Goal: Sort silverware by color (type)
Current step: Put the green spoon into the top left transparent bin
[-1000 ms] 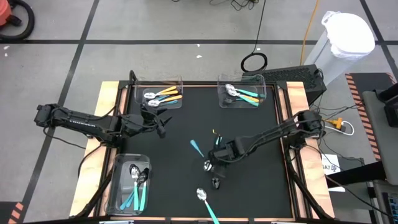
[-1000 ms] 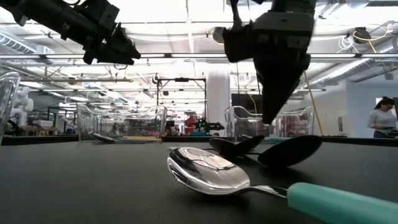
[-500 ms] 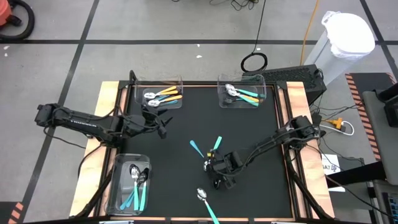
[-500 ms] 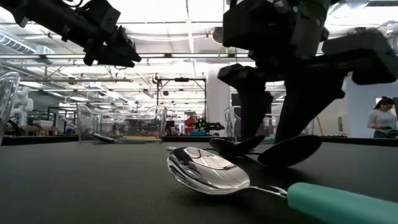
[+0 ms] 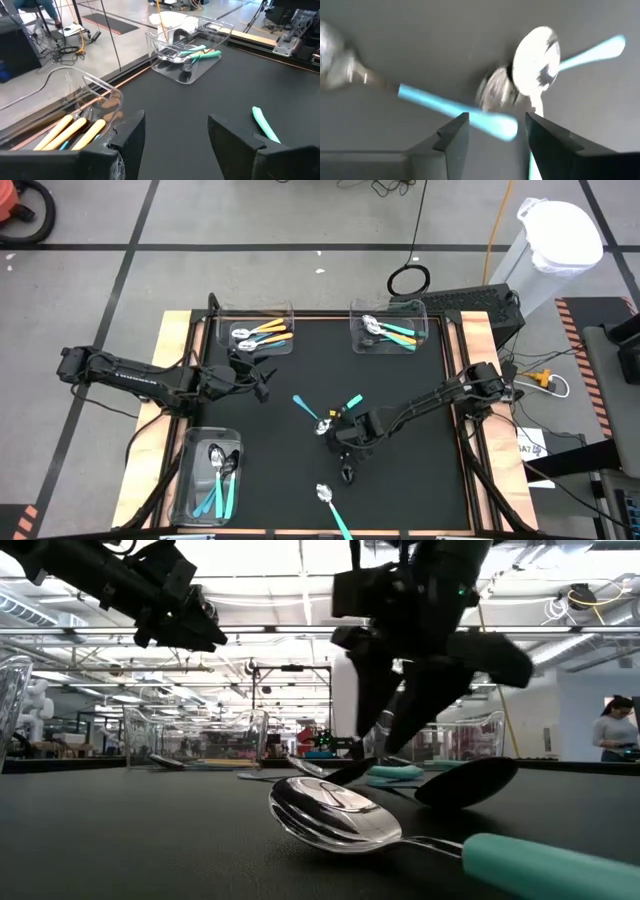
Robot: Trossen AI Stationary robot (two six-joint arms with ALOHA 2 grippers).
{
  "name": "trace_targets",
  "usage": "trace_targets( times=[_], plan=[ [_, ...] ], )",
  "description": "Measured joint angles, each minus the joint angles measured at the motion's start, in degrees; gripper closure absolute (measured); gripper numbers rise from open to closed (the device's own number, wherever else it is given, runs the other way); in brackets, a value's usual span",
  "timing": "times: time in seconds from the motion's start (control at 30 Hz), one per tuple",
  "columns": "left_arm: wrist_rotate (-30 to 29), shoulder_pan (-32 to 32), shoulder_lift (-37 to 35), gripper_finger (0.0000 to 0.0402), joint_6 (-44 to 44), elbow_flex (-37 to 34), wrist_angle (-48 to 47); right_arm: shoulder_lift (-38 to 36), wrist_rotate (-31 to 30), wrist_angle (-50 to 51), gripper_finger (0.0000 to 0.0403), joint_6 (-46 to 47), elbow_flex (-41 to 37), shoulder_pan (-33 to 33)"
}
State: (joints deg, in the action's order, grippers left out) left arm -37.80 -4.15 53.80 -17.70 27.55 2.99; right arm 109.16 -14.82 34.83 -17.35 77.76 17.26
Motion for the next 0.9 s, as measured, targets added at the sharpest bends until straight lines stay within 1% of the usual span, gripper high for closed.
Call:
trace_targets(
  times=[0.13,0.27,0.43,0.5,0.63,0.77,0.9],
  plan=[
    [-1.5,0.0,0.0,0.0190,0.0,0.0,0.0,0.0,-0.1,6.4,0.0228,1.3,0.6,-1.0],
    [-2.2,0.0,0.0,0.0190,0.0,0.0,0.2,0.0,-0.2,5.2,0.0235,3.0,-0.5,-3.4],
    [-2.2,0.0,0.0,0.0190,-0.1,0.0,0.6,0.0,0.1,2.1,0.0237,2.9,-0.6,-6.9],
    [-2.2,0.0,0.0,0.0190,-0.1,0.0,0.6,0.0,2.0,0.9,0.0237,2.5,-0.6,-8.8],
    [-1.9,0.0,0.0,0.0190,-0.2,0.0,0.4,0.4,9.9,0.1,0.0237,0.7,-0.6,-12.0],
    [-1.3,0.0,0.1,0.0190,-1.3,0.0,-1.7,0.4,10.7,0.2,0.0241,-1.2,-1.6,-13.8],
    [-1.7,0.0,0.2,0.0190,-1.5,0.0,-3.4,0.4,14.9,-0.1,0.0257,-3.2,-4.1,-15.0]
  ],
)
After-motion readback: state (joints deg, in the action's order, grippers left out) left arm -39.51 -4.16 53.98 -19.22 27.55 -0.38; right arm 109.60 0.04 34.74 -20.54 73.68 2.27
